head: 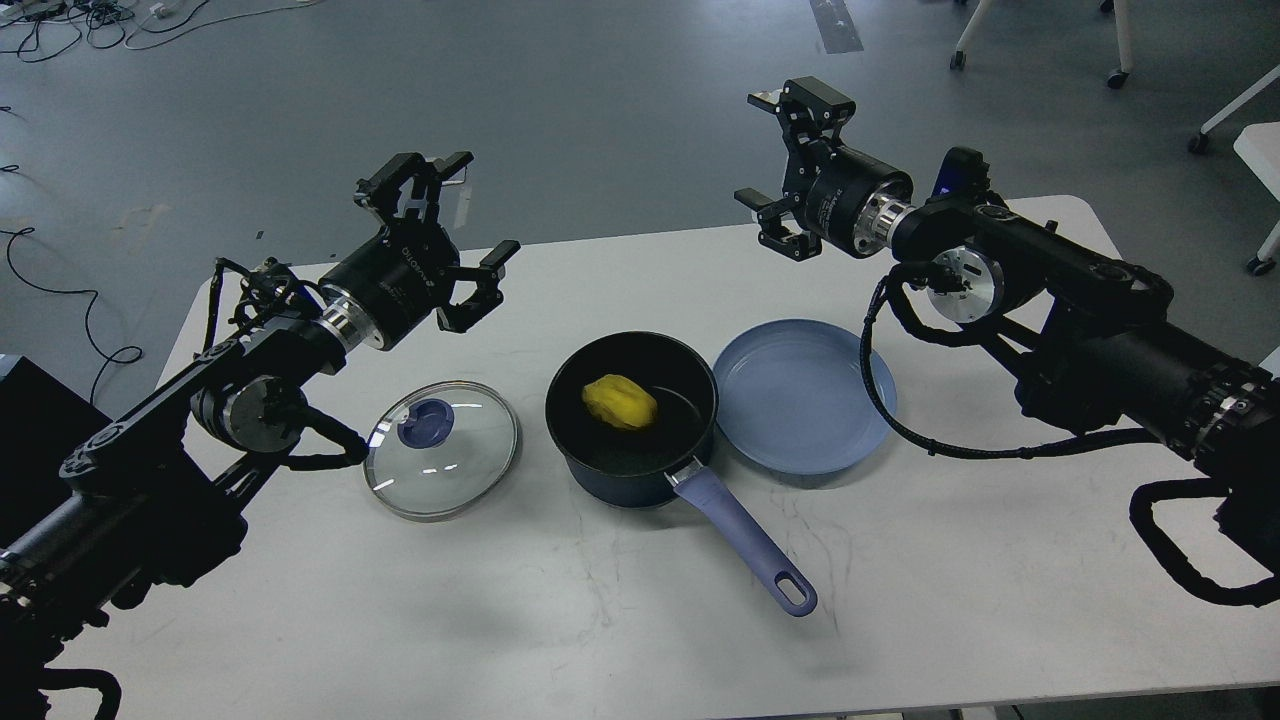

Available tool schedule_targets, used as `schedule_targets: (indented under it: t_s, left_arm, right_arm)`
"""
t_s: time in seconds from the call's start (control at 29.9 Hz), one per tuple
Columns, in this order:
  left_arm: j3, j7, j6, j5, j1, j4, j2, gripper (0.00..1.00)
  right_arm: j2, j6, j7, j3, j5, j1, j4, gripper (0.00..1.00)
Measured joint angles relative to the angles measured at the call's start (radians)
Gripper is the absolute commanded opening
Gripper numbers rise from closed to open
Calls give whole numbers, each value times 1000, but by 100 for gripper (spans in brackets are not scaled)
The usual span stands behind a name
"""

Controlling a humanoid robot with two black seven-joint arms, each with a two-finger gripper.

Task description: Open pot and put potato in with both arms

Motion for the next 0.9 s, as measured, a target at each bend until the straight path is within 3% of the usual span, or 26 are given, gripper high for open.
schedule_targets:
  t_s: [0.3, 0.5, 0.9]
  left_arm:
    - [0, 0, 2, 2, 1, 0, -5, 98]
    - [2, 0, 1, 3, 1, 0, 3, 98]
    - [6, 0, -1, 4, 2, 8, 6, 98]
  right_arm:
    - [-14, 0, 16, -5, -2, -4, 6, 100]
    - [-22, 2, -11, -17, -1, -3, 7, 100]
    - [-6, -14, -7, -34, -2, -29, 10, 100]
